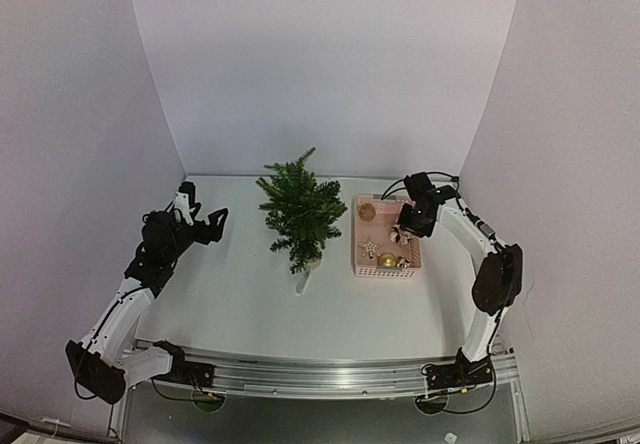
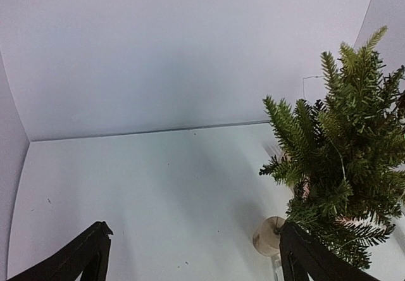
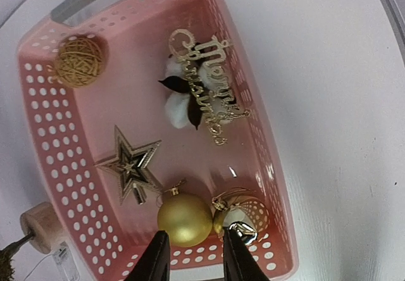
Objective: Decorate the small christmas tree
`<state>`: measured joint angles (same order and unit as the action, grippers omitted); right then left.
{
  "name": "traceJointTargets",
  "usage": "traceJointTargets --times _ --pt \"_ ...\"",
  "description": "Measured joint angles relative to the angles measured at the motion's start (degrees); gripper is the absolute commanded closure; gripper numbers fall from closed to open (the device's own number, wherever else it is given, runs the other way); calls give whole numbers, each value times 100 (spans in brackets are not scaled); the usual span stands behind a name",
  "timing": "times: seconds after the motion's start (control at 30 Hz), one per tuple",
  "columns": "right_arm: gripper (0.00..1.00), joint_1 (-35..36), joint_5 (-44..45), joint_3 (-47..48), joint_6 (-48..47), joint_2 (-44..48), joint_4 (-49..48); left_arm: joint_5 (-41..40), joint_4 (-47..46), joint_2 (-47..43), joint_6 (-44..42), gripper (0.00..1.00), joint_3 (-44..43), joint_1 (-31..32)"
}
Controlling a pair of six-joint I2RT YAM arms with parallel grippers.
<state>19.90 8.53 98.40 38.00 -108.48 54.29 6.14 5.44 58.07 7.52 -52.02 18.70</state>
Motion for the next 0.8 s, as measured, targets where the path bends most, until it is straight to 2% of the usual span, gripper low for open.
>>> traceJointTargets --times 0.23,0.8 --pt "79 0 434 -194 286 -567 -210 -36 -345 410 165 7 178 0" --pt "70 0 761 -554 874 -1146 -1113 29 -588 1434 137 7 -221 -90"
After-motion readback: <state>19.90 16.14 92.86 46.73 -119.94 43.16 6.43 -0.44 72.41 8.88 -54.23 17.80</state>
